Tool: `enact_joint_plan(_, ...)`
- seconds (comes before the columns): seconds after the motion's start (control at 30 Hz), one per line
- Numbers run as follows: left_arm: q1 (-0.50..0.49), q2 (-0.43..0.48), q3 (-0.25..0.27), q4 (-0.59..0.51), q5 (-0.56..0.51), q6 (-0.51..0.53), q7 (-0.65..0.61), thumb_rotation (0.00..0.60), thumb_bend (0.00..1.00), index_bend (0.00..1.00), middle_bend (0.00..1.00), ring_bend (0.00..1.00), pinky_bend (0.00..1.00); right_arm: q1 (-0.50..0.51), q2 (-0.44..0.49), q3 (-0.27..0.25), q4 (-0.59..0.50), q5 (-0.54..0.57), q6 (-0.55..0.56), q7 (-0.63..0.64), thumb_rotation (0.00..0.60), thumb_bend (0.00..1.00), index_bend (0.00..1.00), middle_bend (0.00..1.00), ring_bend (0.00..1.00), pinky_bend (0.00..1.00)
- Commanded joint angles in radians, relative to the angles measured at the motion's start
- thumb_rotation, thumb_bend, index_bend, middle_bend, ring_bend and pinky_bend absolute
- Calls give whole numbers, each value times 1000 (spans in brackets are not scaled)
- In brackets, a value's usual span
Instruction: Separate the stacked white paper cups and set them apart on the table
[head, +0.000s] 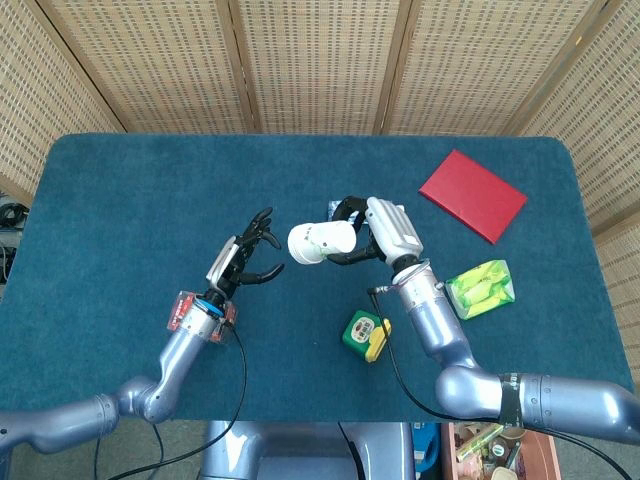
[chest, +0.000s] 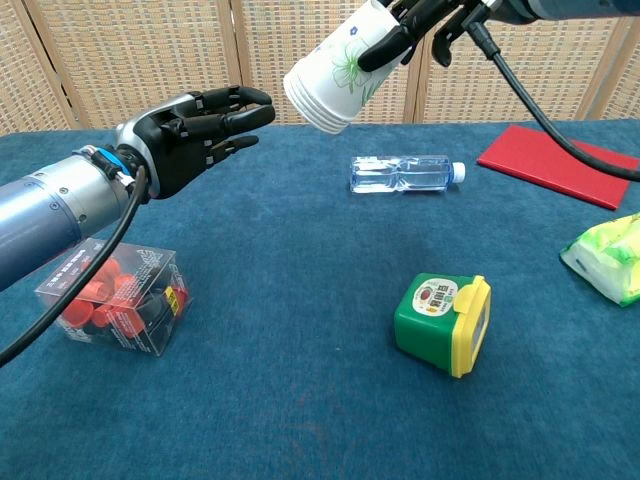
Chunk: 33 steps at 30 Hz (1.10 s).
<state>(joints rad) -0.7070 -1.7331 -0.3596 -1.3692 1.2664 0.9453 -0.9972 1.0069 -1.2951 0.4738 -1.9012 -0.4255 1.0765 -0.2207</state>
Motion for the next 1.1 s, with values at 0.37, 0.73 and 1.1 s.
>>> enact_joint_plan(0.37,-19,-30,-6,6,-6,-14,13,600,288,509,32,0,0,3,-5,-3,7,3,-6,3,600,204,768,672,547,750)
enact_joint_plan(0.73,-39,-48,-13,19,0,-34,7,600,331,509,32,0,0,-1,1,-9,4,4,-15,7,600,204,768,672,547,750)
enact_joint_plan(1.1,-43,-54,-11,20,9,-32,0,600,350,525,35,0,0,-4,6,-15,5,0,-20,9,600,204,768,672,547,750)
